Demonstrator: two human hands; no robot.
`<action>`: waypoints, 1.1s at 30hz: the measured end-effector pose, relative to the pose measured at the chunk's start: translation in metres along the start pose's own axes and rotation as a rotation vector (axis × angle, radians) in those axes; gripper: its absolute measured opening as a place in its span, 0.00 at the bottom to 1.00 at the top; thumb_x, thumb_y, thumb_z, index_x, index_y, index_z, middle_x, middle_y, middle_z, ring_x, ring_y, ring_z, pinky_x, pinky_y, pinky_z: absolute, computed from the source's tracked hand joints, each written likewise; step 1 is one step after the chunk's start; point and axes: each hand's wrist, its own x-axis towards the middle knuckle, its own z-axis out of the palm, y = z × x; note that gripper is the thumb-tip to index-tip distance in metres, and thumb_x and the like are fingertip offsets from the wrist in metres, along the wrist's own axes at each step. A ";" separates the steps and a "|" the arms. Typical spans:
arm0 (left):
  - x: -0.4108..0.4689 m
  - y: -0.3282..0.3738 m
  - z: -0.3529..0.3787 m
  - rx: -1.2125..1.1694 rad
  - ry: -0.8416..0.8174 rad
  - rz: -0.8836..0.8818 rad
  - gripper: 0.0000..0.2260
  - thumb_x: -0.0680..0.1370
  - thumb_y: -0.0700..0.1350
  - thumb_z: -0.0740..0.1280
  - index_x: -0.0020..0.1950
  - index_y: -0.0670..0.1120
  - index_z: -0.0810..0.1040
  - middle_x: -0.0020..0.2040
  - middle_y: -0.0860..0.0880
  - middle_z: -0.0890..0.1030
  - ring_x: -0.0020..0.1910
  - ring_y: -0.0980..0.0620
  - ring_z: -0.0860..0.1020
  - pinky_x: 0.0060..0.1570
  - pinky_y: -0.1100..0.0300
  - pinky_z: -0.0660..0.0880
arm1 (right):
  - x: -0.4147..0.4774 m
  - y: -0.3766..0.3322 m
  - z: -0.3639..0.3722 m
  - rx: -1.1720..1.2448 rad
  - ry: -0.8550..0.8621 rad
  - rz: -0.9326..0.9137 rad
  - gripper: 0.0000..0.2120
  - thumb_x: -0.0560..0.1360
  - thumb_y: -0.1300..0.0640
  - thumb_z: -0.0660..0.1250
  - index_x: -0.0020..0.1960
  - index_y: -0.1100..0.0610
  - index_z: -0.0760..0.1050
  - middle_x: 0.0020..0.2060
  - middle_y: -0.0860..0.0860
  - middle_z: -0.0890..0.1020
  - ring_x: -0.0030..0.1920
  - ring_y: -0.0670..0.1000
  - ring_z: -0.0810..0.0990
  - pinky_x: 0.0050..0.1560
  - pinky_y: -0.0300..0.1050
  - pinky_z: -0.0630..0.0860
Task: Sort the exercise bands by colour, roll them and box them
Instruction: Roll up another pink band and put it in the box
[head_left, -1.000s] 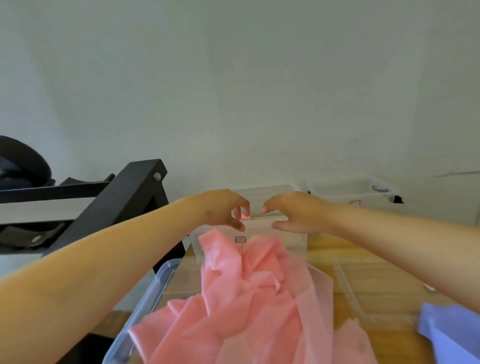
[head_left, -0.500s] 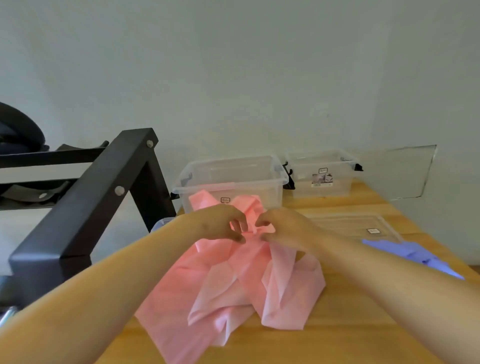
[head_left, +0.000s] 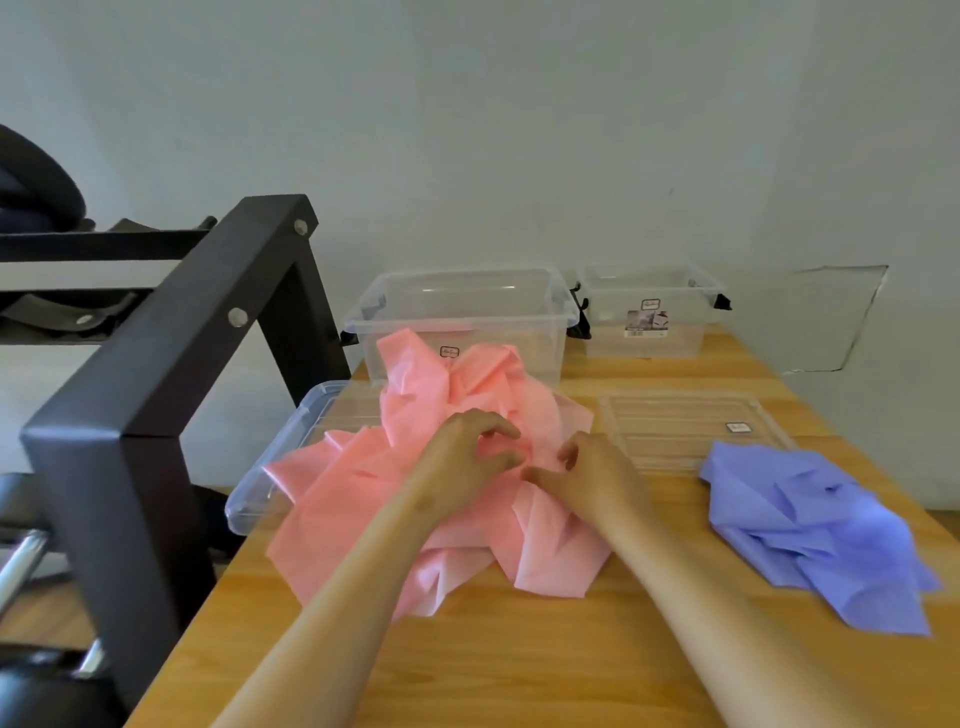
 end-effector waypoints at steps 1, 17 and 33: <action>-0.002 -0.001 0.005 -0.018 0.039 -0.019 0.09 0.74 0.44 0.74 0.54 0.48 0.82 0.55 0.53 0.79 0.54 0.56 0.74 0.48 0.74 0.65 | -0.002 0.001 0.000 0.011 -0.008 -0.015 0.20 0.70 0.39 0.71 0.51 0.53 0.75 0.46 0.47 0.79 0.48 0.52 0.80 0.48 0.48 0.77; -0.042 0.021 0.040 -0.389 -0.065 -0.127 0.10 0.81 0.52 0.62 0.42 0.53 0.78 0.35 0.61 0.78 0.36 0.63 0.74 0.44 0.62 0.73 | -0.056 0.036 -0.038 1.581 -0.357 0.126 0.15 0.82 0.59 0.56 0.58 0.64 0.78 0.47 0.60 0.85 0.46 0.54 0.85 0.44 0.45 0.82; -0.055 0.043 0.046 -1.116 -0.313 -0.196 0.08 0.74 0.42 0.69 0.48 0.40 0.84 0.42 0.44 0.84 0.40 0.52 0.82 0.40 0.63 0.78 | -0.065 0.030 -0.063 1.562 -0.463 0.264 0.18 0.75 0.50 0.64 0.54 0.63 0.83 0.46 0.60 0.84 0.42 0.57 0.84 0.44 0.48 0.82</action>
